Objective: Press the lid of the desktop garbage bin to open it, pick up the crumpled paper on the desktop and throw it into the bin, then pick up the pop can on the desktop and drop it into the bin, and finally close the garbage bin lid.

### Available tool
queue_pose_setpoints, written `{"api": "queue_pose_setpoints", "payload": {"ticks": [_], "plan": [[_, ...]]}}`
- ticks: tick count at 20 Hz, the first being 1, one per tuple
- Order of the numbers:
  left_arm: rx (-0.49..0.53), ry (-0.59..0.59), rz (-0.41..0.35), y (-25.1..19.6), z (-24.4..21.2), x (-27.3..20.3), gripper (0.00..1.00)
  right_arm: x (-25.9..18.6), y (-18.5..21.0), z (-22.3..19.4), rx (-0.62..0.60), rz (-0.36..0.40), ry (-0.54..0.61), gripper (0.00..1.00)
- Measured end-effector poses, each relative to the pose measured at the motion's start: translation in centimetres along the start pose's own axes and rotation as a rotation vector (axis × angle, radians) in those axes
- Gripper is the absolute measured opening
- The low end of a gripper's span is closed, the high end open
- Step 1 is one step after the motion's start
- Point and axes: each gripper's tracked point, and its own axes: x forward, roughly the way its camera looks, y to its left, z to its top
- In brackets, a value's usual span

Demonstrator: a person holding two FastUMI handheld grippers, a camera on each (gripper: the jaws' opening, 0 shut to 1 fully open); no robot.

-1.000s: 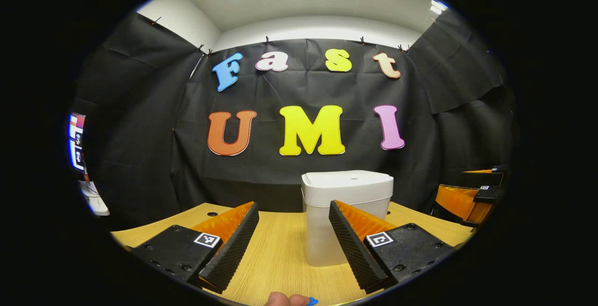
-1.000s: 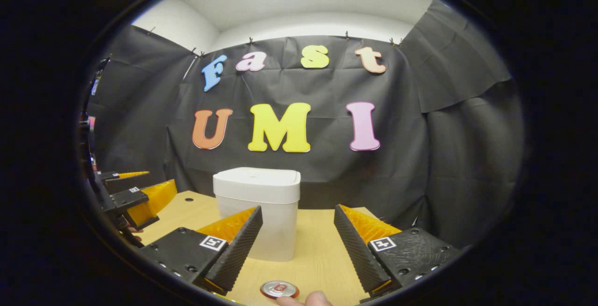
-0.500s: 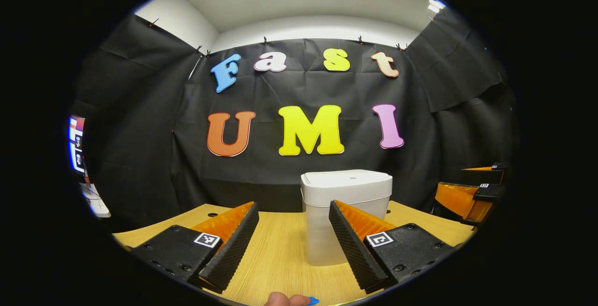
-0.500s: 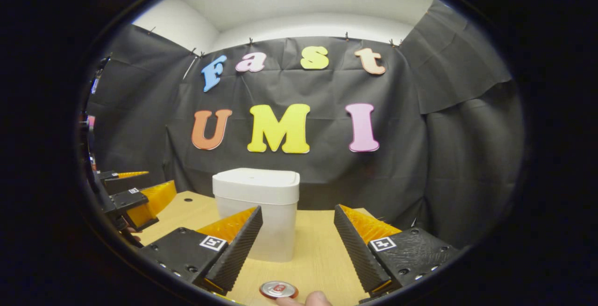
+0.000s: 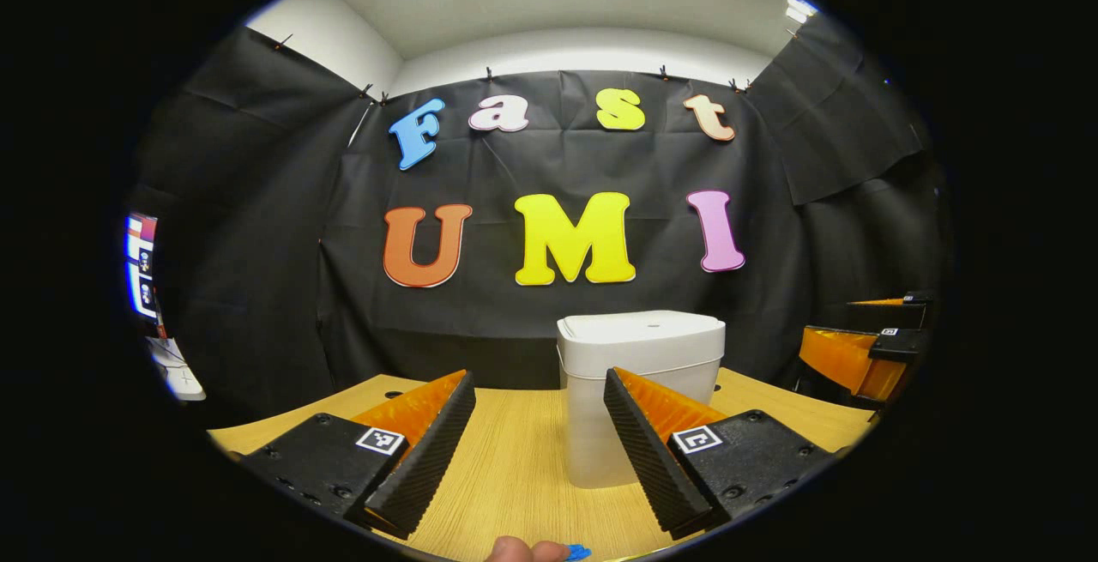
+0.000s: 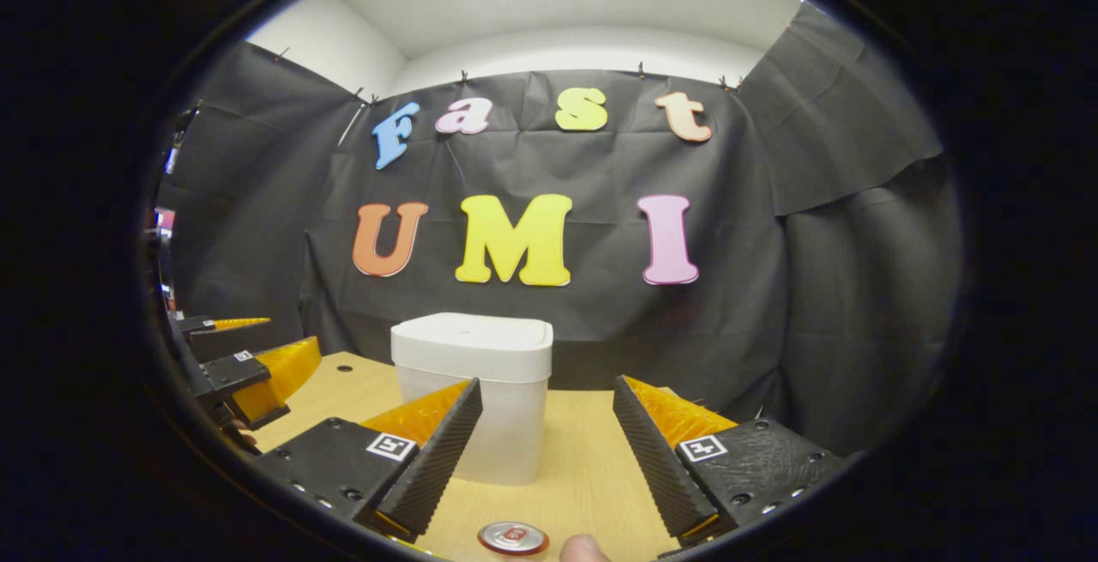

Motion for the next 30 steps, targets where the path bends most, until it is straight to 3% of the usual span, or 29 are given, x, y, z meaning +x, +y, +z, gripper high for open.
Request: {"api": "queue_pose_setpoints", "payload": {"ticks": [8,9,11,14,16,17,18,19,21,22,23,26,30], "plan": [[-0.017,0.015,0.005,1.0,-0.7,-0.2,0.97,5.9,3.8,3.5,0.029,0.075,0.031,0.97],[-0.023,0.017,0.002,1.0,-0.6,-0.3,0.97,6.8,4.4,4.1,0.03,0.083,0.03,0.93],[-0.021,0.016,0.005,1.5,-0.5,-0.4,0.97,8.8,5.1,4.6,0.003,0.082,0.038,0.97],[-0.015,0.008,0.014,2.2,-0.3,-0.4,0.97,11.0,6.2,4.4,-0.015,0.084,0.067,0.93],[-0.016,0.01,0.018,2.6,-0.4,-0.4,0.97,11.9,7.1,4.1,0.0,0.094,0.088,0.67],[-0.016,0.013,0.021,2.9,-0.6,-0.5,0.97,12.5,7.4,4.0,0.001,0.097,0.098,0.66],[-0.018,0.016,0.025,3.2,-0.6,-0.4,0.97,13.2,6.9,4.0,0.002,0.064,0.102,0.72],[-0.02,0.019,0.026,3.4,-0.7,-0.3,0.97,13.8,7.2,4.1,0.009,0.055,0.106,0.54],[-0.017,0.019,0.03,3.8,-0.8,-0.2,0.97,14.9,7.2,3.9,0.022,0.029,0.114,0.31],[-0.013,0.019,0.032,3.9,-0.8,-0.2,0.97,15.4,7.1,3.8,0.032,0.015,0.115,0.27],[-0.009,0.022,0.032,4.1,-0.9,-0.2,0.97,16.0,7.5,3.7,0.043,0.019,0.122,0.07],[-0.006,0.025,0.032,4.4,-1.1,-0.1,0.98,16.6,7.4,3.0,0.034,0.012,0.14,0.0],[-0.004,0.031,0.028,4.5,-1.5,0.2,0.97,18.1,8.1,1.3,0.059,0.026,0.187,0.0]]}}
